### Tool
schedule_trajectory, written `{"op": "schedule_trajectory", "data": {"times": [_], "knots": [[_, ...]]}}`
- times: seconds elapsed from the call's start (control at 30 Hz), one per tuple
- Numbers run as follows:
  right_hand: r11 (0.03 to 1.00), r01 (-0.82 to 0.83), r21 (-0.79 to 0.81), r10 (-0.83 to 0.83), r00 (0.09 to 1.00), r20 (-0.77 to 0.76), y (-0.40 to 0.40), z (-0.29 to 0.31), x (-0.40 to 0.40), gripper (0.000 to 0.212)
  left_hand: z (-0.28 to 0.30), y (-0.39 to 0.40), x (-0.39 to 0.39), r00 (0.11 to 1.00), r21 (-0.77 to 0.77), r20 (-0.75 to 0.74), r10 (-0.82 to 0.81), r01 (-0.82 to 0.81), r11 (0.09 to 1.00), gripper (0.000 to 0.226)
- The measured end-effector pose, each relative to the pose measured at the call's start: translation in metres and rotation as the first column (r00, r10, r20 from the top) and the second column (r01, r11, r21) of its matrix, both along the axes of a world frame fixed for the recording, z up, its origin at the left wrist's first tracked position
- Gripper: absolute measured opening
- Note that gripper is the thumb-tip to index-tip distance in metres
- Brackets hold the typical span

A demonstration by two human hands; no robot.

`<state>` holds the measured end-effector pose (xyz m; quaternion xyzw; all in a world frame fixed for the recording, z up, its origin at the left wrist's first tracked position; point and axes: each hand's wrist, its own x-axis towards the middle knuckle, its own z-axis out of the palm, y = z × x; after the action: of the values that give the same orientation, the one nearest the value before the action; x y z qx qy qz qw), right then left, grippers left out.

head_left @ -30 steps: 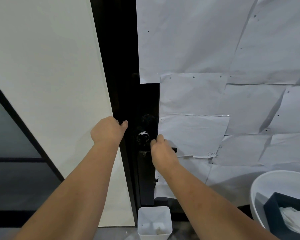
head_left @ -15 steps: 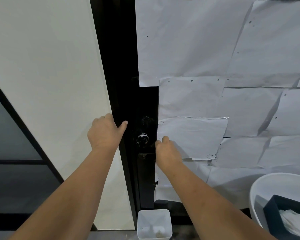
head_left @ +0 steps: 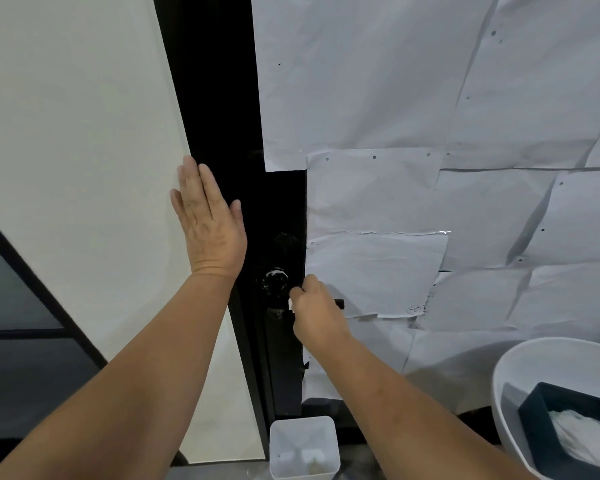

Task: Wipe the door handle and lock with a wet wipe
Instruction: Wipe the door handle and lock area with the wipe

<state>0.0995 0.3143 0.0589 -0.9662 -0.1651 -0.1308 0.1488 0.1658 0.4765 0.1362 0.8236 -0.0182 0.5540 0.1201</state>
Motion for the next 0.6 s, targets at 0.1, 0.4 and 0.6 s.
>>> {"op": "schedule_trajectory", "data": {"times": [0.1,0.4,0.6], "knots": [[0.997,-0.077,-0.022,0.077,0.997,0.01,0.008,-0.002,0.002,0.026,-0.007,-0.002,0.01,0.998,-0.014,0.058,0.013,-0.012,1.0,0.053],[1.0,0.002,-0.017,-0.001,0.999,0.039,-0.006,-0.006,0.008,0.025,-0.014,-0.001,0.022,0.986,-0.029,0.162,-0.033,0.038,0.999,0.05],[0.996,-0.055,-0.064,0.057,0.998,0.024,0.012,-0.007,0.009,0.022,-0.014,-0.001,0.021,0.985,-0.028,0.167,-0.044,0.049,0.998,0.05]]}}
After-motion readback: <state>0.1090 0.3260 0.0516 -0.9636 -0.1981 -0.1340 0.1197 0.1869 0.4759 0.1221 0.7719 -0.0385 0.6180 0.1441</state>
